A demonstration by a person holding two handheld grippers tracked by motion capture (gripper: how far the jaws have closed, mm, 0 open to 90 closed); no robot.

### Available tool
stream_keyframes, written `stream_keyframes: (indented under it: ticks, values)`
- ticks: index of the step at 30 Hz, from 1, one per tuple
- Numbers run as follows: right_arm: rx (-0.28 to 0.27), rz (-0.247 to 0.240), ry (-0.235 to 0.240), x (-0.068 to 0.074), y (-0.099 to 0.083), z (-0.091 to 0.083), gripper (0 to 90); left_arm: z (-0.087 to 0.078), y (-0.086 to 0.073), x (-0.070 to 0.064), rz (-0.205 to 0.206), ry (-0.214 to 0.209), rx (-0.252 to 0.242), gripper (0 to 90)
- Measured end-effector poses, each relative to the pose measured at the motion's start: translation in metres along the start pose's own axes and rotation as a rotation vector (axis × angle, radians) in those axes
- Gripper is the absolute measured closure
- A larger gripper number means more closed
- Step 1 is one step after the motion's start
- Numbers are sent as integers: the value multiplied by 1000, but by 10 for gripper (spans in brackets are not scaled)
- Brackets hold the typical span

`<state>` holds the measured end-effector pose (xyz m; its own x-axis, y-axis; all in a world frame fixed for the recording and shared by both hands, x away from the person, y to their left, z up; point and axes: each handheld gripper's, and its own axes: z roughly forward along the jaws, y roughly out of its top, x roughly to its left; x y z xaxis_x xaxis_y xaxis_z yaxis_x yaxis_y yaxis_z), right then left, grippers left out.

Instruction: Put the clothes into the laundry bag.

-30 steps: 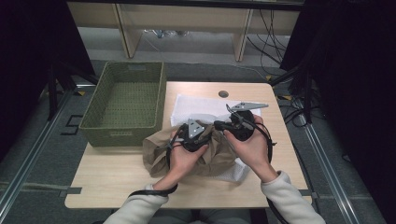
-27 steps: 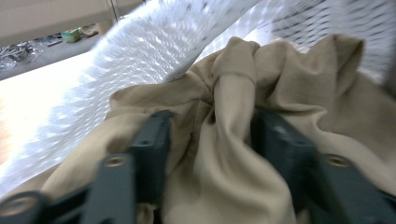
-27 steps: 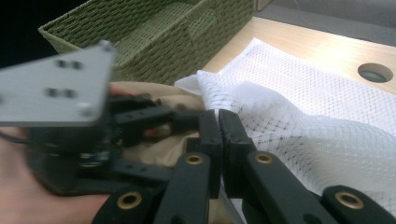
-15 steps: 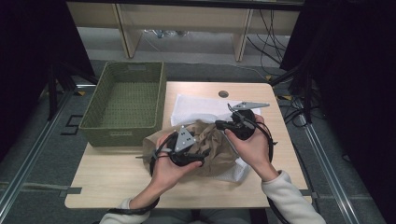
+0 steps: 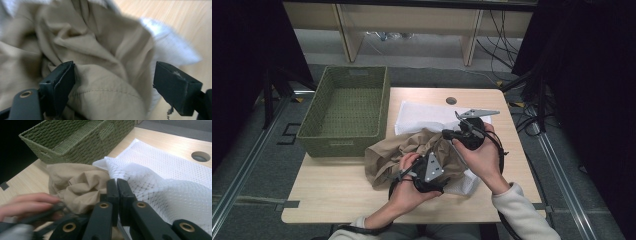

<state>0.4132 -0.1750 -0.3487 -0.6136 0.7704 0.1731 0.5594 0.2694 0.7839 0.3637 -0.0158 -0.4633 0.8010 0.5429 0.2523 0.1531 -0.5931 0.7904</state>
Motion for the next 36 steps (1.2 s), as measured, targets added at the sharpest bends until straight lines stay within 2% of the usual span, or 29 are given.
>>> stream_keyframes:
  ticks: [5,6,7,9,10,11,15,17,18,22,23,26,27,29,30,31,32,33,34,35,36]
  values:
    - [-8,3,7,0,0,0,899,27,-9,1,63,40,81,181]
    - [-2,8,8,0,0,0,899,30,-10,0,72,79,89,204]
    - [-3,8,9,0,0,0,899,34,-11,-1,76,96,93,228]
    - [-4,9,3,1,-1,1,900,38,-10,-1,109,117,125,289]
    - [5,-8,5,0,0,1,900,39,-10,-1,122,131,134,326]
    - [5,3,10,1,-1,1,900,41,-10,-1,134,143,146,354]
    - [2,2,17,2,-1,2,900,44,-10,-1,148,162,175,471]
    - [4,17,23,3,-1,2,900,44,-10,1,133,161,169,541]
    - [2,-3,21,2,-1,2,900,44,-10,3,125,159,170,575]
    - [4,-2,26,3,-1,2,900,43,-9,7,106,142,180,683]
    - [2,-3,22,3,-1,2,899,44,-9,8,88,133,164,712]
    - [6,-6,19,3,-1,1,900,41,-9,13,57,122,166,778]
    - [10,0,9,4,0,0,900,41,-9,14,33,95,157,793]
    - [11,15,26,5,-1,0,900,37,-8,18,-13,70,135,814]
    - [1,-5,22,4,0,0,900,34,-6,22,-55,65,109,820]
    - [1,-19,14,5,0,-1,900,32,-5,24,-106,25,87,825]
    - [4,-21,21,6,0,-1,900,28,-3,26,-197,11,28,828]
    - [-11,-37,9,7,1,-2,900,24,-1,28,-233,-5,9,830]
    - [-11,-32,17,8,1,-3,900,19,2,32,-248,-31,5,831]
    - [-20,-36,23,10,1,-3,900,15,6,33,-300,-42,-45,832]
    - [-27,-30,28,11,1,-3,900,10,9,35,-331,-64,-70,834]
